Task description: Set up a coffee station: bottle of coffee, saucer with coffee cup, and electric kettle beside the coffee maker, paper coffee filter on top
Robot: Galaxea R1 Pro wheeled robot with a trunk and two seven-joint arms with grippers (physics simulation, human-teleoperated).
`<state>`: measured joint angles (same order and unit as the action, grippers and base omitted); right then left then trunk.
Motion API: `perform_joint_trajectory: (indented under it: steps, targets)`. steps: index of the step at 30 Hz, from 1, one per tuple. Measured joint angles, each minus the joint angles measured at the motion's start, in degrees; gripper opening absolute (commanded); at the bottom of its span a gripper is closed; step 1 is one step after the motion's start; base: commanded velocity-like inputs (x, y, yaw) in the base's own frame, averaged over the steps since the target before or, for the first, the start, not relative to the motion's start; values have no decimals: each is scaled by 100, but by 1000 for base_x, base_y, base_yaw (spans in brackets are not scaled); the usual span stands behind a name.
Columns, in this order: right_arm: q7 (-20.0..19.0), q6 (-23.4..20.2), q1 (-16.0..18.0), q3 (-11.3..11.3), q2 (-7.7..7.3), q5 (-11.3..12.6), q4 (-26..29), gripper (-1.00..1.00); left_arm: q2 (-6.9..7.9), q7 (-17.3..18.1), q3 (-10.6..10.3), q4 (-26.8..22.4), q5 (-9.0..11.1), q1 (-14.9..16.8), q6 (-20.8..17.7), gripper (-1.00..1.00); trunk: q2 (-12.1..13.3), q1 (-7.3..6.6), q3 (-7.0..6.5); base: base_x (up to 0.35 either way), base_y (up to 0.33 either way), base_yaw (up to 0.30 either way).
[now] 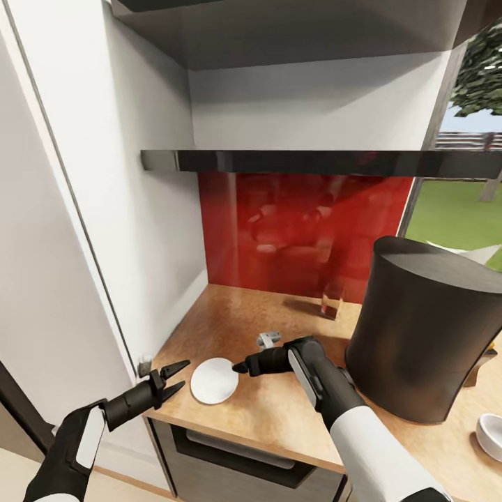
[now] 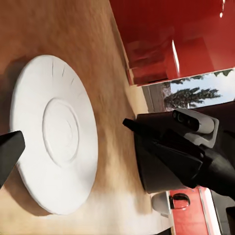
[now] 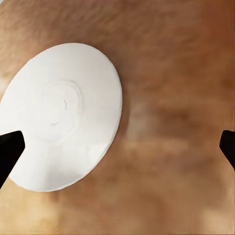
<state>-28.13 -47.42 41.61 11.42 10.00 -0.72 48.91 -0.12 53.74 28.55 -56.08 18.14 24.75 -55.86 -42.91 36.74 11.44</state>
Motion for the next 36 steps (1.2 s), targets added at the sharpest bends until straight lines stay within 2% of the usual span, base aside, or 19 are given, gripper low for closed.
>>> perform_joint_trajectory:
  steps: [7, 9, 11, 15, 20, 22, 23, 25, 36]
  targets:
    - [-2, 15, 0, 0, 0, 21, -163, 100, 4, -6, 14, 0, -1, -61, -1, 100, 1, 1, 0, 28, 0, 0]
    - [-12, 24, 0, 0, 0, 99, -300, 100, 4, -7, 16, 0, -3, -67, -1, 100, 1, 1, 0, 3, 0, 0]
    - [-36, 38, 0, 6, 0, 367, -446, 100, 4, -9, 16, 0, -4, -71, -1, 100, 1, 1, 0, 0, 0, 0]
    - [-42, 41, 0, 19, 0, 449, -475, 100, 4, -9, 16, 0, -4, -72, -1, 100, 1, 1, 0, 0, 0, 0]
    - [-87, 43, 0, 24, 0, 462, -478, 100, 4, -9, 16, 0, -4, -72, -1, 100, 1, 1, 0, 0, 0, 0]
    - [-340, 64, 0, 22, 0, 462, -480, 100, 4, -9, 17, 0, -4, -72, -1, 100, 1, 1, 0, 0, 0, 0]
    - [-621, 122, 0, 19, 0, 459, -481, 100, 4, -21, 18, 0, -4, -72, -1, 100, 0, 1, 0, 0, 0, 0]
    - [-801, 228, 0, 17, 0, 450, -482, 100, 4, -77, 15, 0, 3, -72, -1, 100, 1, 1, 0, 0, 0, 0]
    - [-848, 268, 0, -1, 0, 440, -483, 100, -4, -97, 13, 0, 6, -72, -1, 100, 0, 0, 0, 91, 29, 0]
